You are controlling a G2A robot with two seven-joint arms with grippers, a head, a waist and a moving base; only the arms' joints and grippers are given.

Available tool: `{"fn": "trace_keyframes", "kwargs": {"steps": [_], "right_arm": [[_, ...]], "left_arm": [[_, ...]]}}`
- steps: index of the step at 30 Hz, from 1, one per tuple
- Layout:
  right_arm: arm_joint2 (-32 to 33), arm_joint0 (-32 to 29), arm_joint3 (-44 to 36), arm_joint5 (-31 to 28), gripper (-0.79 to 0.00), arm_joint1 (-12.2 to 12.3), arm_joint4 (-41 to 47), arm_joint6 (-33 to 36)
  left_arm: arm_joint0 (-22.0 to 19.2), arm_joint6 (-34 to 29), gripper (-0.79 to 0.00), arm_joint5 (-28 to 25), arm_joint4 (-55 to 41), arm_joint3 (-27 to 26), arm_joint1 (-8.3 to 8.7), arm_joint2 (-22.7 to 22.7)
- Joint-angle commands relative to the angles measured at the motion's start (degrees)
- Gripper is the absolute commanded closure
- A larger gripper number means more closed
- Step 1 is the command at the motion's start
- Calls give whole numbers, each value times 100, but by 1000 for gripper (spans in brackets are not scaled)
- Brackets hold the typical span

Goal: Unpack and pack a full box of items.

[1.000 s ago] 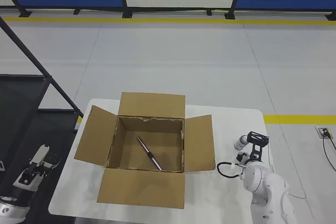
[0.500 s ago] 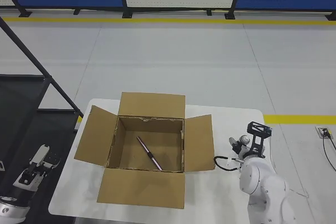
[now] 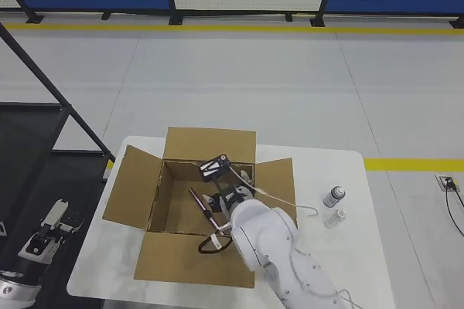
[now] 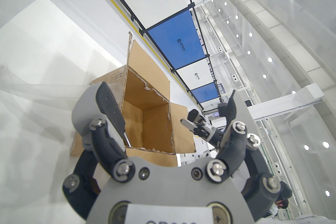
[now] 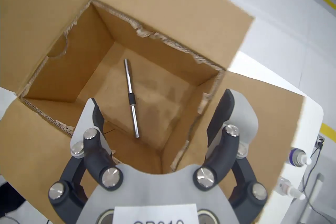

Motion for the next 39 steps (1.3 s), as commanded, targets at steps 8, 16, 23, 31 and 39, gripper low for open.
{"fn": "trace_keyframes", "kwargs": {"steps": [8, 16, 23, 31, 39], "right_arm": [[-779, 1765, 3985, -62, -785, -764, 2018, -310], [-1293, 2273, 5678, -200, -594, -1375, 2582, -871], [-1632, 2399, 6351, 57, -413, -1791, 2468, -1393], [-1584, 2624, 7045, -87, -388, -2040, 2724, -1633], [-1450, 2699, 7309, -350, -379, -2061, 2962, -1704]], "left_arm": [[0, 0, -785, 0, 0, 0, 0, 0], [0, 0, -785, 0, 0, 0, 0, 0], [0, 0, -785, 0, 0, 0, 0, 0], [0, 0, -785, 0, 0, 0, 0, 0], [0, 0, -785, 0, 0, 0, 0, 0]]}}
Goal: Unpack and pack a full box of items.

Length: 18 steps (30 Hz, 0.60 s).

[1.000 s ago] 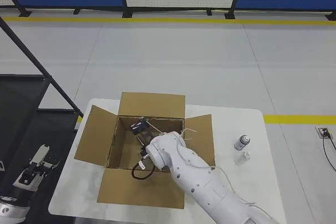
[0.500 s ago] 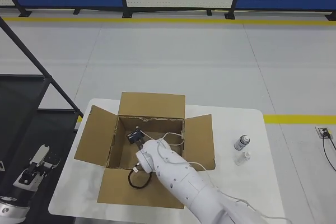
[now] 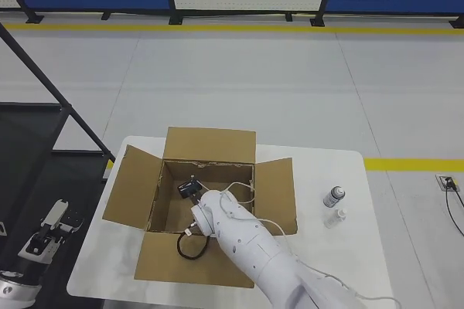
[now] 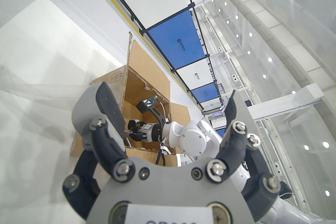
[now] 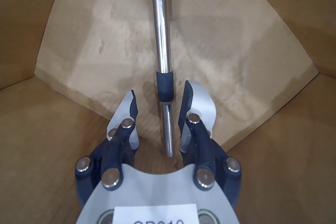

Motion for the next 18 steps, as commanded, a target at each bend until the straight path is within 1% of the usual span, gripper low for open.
{"fn": "trace_keyframes", "kwargs": {"steps": [1, 10, 12, 18], "right_arm": [[8, -2, 22, -5, -379, -3, 0, -37], [16, -69, 61, -22, -385, -5, -49, -108], [13, -81, 75, 45, -379, -6, -85, -189], [93, -93, 215, -25, -357, 2, 10, -196]], "left_arm": [[0, 0, -785, 0, 0, 0, 0, 0], [0, 0, -785, 0, 0, 0, 0, 0], [0, 0, -785, 0, 0, 0, 0, 0], [0, 0, -785, 0, 0, 0, 0, 0]]}}
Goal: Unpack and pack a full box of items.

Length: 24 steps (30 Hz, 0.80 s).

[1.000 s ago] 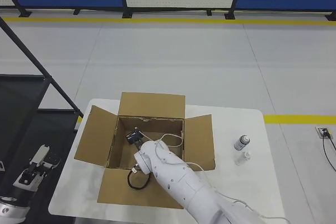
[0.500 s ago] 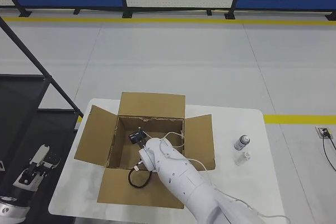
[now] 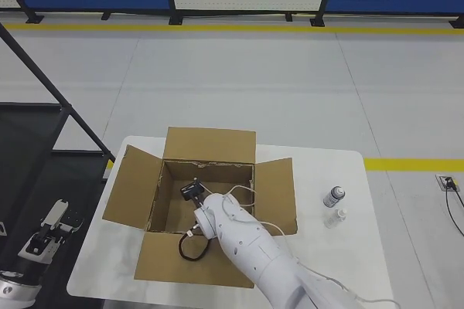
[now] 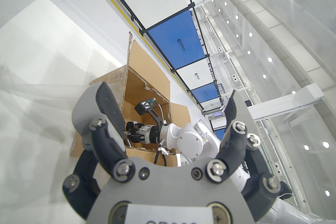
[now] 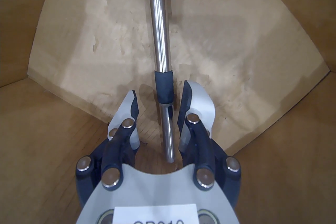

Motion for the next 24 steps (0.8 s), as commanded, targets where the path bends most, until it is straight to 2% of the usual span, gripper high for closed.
{"fn": "trace_keyframes", "kwargs": {"steps": [1, 7, 11, 14, 24], "right_arm": [[34, 3, 56, -41, -354, 3, 45, 15], [107, 24, 179, -114, -305, 7, 107, 16], [137, 39, 226, -135, -166, 9, 110, 51], [162, 69, 241, -107, 0, 9, 112, 72], [206, 381, 148, -304, 0, 9, 45, 538]], "left_arm": [[0, 0, -785, 0, 0, 0, 0, 0], [0, 0, -785, 0, 0, 0, 0, 0], [0, 0, -785, 0, 0, 0, 0, 0], [0, 0, -785, 0, 0, 0, 0, 0], [0, 0, -785, 0, 0, 0, 0, 0]]}}
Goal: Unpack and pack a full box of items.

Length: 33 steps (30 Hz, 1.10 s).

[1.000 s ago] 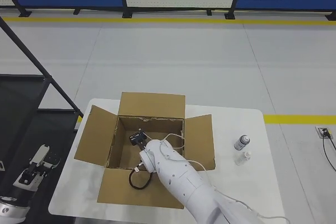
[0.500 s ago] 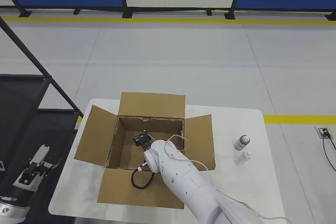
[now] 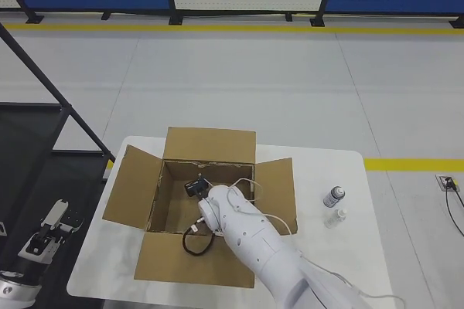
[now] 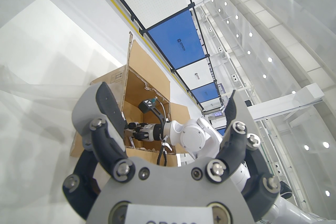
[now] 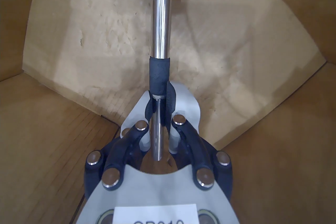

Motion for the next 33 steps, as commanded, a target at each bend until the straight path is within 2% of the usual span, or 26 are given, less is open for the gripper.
{"fn": "trace_keyframes", "kwargs": {"steps": [1, 12, 23, 24, 26, 27, 28, 33], "right_arm": [[-10, 87, -19, -50, 0, 2, -55, 146], [-77, 329, -49, -397, 0, 28, -310, 1054], [22, 316, 378, -467, 0, 122, -250, 1245], [35, 304, 393, -457, -34, 133, -233, 1231], [59, 294, 419, -448, -154, 157, -208, 1209], [66, 290, 420, -427, -271, 167, -206, 1200], [68, 284, 414, -413, -326, 176, -212, 1192], [96, 256, 310, -282, -354, 204, -211, 1012]], "left_arm": [[0, 0, -785, 0, 0, 0, 0, 0], [0, 0, -785, 0, 0, 0, 0, 0], [0, 0, -785, 0, 0, 0, 0, 0], [0, 0, -785, 0, 0, 0, 0, 0], [0, 0, -785, 0, 0, 0, 0, 0], [0, 0, -785, 0, 0, 0, 0, 0], [0, 0, -785, 0, 0, 0, 0, 0], [0, 0, -785, 0, 0, 0, 0, 0]]}}
